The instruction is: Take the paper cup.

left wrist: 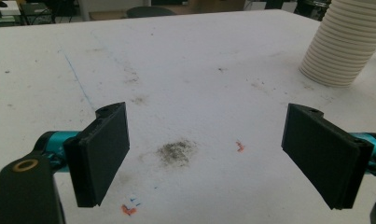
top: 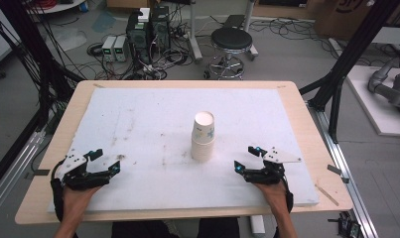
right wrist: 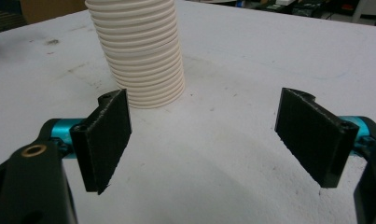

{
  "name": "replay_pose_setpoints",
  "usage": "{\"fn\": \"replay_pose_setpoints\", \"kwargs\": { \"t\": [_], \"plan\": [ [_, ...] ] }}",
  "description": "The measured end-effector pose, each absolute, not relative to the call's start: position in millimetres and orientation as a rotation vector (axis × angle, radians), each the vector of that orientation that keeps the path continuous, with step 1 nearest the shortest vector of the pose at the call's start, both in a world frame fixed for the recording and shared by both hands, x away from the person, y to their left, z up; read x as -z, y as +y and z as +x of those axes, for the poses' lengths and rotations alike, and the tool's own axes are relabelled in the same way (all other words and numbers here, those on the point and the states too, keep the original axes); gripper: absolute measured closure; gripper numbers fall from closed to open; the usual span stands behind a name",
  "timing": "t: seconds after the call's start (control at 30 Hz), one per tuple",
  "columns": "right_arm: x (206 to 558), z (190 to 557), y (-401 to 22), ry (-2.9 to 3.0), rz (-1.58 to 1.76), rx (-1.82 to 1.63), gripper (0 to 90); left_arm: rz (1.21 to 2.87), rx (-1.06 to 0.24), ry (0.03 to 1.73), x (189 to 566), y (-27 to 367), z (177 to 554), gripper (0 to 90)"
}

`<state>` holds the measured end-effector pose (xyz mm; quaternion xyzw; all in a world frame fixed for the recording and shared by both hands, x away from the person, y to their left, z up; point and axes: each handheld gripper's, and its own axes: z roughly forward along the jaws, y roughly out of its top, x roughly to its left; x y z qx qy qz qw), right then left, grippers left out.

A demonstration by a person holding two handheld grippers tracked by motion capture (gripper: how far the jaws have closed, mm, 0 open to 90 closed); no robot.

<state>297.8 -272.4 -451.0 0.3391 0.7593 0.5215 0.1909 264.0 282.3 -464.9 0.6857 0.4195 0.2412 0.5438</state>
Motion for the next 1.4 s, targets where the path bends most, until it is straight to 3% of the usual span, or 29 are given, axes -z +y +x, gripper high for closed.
{"fn": "replay_pose_setpoints", "kwargs": {
  "t": [0.83, 1.17, 1.4],
  "plan": [
    [447.7, 301.1, -278.7, 2.158, 1.013, -1.504, 18.7, 1.635, -0.588, 0.986, 464.7, 281.6, 263.1, 15.0],
    [414.1, 295.6, -285.2, 2.119, 0.972, -1.535, 18.6, 1.645, -0.563, 1.01, 464.7, 281.4, 266.1, 15.0],
    [367.8, 295.5, -285.5, 2.108, 0.897, -1.527, 18.7, 1.647, -0.565, 1.015, 464.6, 281.4, 266.7, 15.0]
  ]
}}
